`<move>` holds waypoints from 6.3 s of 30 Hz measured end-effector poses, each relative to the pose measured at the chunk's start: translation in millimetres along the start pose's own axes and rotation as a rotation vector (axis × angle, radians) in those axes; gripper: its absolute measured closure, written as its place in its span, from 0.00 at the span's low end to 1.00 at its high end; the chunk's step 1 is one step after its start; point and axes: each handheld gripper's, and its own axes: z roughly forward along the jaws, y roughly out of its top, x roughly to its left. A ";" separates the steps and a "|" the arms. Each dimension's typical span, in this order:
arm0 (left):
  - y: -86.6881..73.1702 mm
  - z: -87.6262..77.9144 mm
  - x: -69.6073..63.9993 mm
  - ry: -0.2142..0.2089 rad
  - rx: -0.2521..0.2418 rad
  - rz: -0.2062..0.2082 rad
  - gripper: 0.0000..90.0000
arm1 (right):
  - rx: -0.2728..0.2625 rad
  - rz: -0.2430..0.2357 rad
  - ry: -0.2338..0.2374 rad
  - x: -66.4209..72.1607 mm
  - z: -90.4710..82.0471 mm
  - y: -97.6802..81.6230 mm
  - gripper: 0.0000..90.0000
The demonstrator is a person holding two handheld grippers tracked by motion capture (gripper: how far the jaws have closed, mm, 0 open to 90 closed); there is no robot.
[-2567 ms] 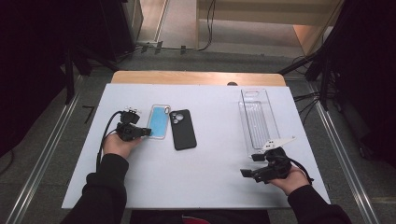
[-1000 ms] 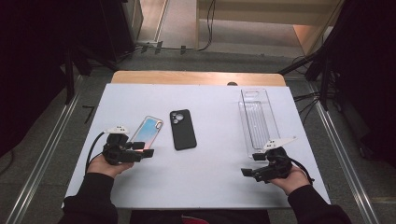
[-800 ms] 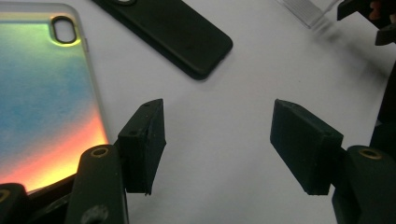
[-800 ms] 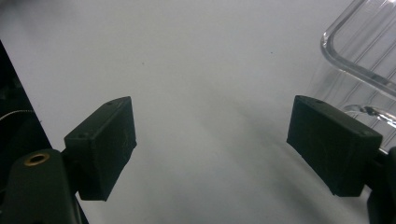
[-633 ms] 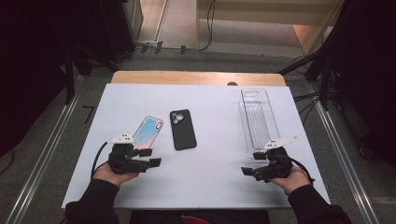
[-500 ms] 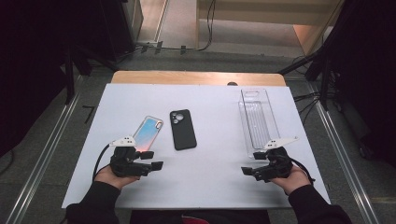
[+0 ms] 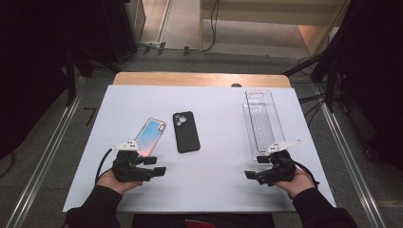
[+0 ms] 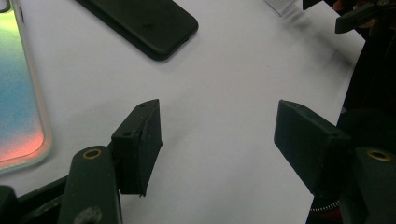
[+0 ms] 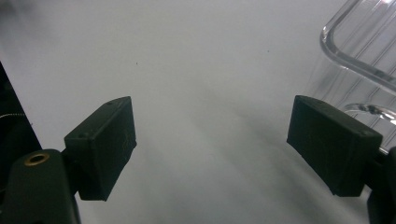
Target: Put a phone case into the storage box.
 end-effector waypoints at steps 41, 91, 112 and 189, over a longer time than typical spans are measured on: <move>60.6 1.1 62.4 0.197 -0.026 -0.050 0.29 | 0.002 0.006 -0.004 0.0 -1.9 -3.1 0.15; 56.1 44.0 90.1 0.407 0.152 -0.013 0.00 | 0.010 0.001 -0.009 0.9 -1.3 -3.4 0.15; 53.3 49.3 79.1 0.552 0.152 0.018 0.17 | 0.017 0.000 -0.009 1.0 -0.4 -3.6 0.15; 65.5 65.9 -37.9 0.161 -0.101 0.046 0.18 | -0.040 0.001 0.009 34.5 1.7 29.2 0.15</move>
